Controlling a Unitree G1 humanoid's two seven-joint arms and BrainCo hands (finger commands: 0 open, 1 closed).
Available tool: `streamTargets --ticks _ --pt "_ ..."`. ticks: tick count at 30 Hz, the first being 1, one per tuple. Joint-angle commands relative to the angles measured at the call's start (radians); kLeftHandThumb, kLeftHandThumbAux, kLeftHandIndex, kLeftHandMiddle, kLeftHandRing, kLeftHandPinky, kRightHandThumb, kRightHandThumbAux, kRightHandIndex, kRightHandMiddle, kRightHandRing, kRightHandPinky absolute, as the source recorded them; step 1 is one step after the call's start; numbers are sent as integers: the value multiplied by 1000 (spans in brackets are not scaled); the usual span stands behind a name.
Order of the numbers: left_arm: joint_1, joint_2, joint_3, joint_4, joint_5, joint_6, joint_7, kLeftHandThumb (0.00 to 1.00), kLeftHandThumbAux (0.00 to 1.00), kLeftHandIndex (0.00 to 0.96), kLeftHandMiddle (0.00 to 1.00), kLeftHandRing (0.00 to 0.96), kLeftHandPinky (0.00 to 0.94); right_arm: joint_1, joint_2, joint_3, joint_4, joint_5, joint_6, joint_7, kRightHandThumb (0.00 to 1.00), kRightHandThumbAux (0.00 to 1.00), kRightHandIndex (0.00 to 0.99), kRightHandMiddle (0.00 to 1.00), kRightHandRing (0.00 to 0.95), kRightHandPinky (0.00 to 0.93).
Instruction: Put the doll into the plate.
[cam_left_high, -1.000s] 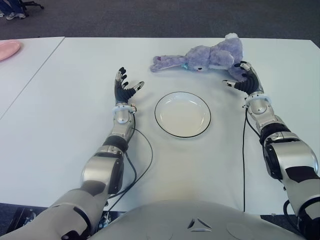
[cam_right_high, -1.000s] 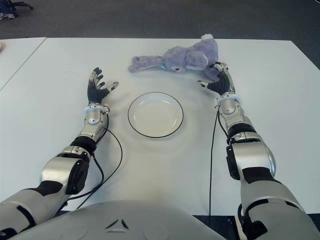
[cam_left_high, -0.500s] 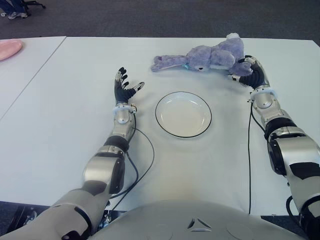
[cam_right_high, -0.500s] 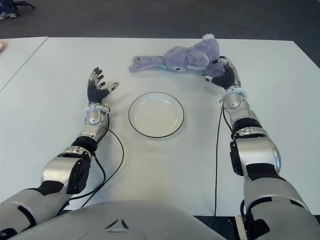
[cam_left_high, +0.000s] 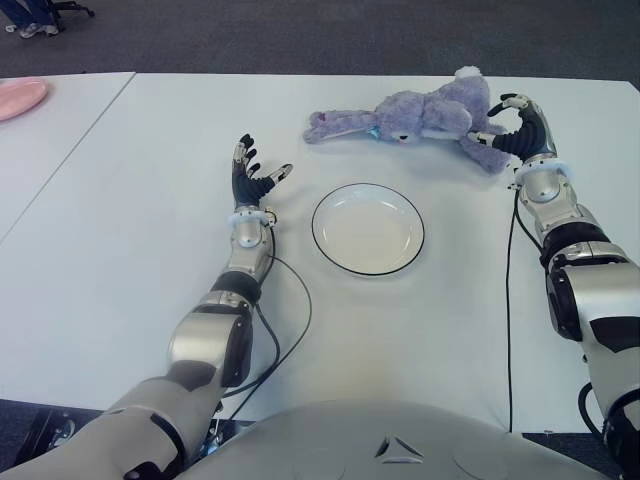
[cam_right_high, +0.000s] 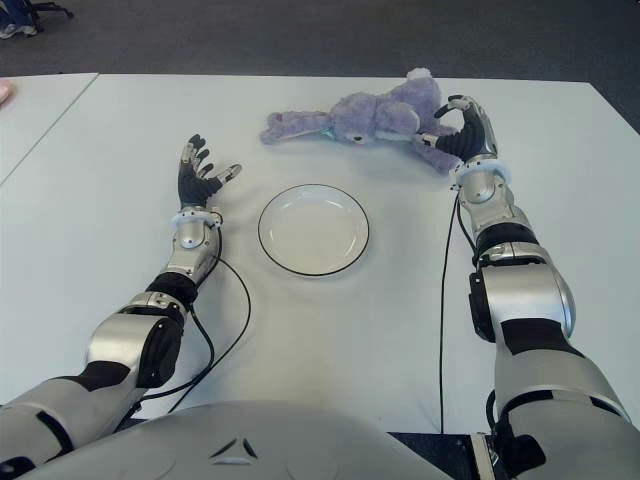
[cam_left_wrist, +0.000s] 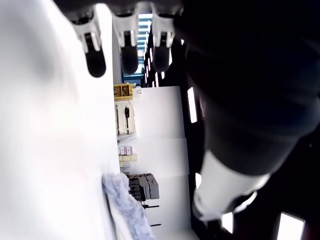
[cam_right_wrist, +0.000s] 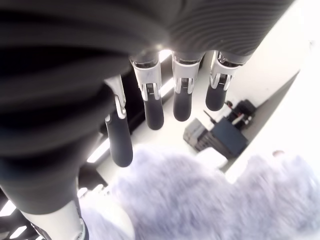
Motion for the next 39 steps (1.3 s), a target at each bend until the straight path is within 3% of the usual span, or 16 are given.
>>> streamTargets --ticks 1,7,10,13,27,39 --pt "253 -105 -3 198 10 58 -29 9 891 99 101 103 151 -23 -11 23 28 -40 7 -9 207 795 416 185 107 63" --pt "253 -107 -2 198 10 57 -29 1 876 93 98 98 141 -23 -18 36 37 -51 15 10 279 809 424 189 110 72" --pt "253 -107 -2 198 11 56 -28 0 866 87 96 95 139 -23 -20 43 41 -56 18 18 554 755 421 189 113 81" --pt "253 -108 -1 197 10 56 -30 0 859 84 94 94 141 -22 -22 49 44 -60 21 28 644 738 420 188 113 82" --pt "257 -111 15 195 -1 42 -58 0 804 77 84 93 145 25 -14 75 70 -85 70 76 681 731 417 181 120 114" --pt "267 -107 25 194 4 16 -87 0 739 62 77 85 116 73 24 61 76 -63 105 117 683 729 422 177 99 63"
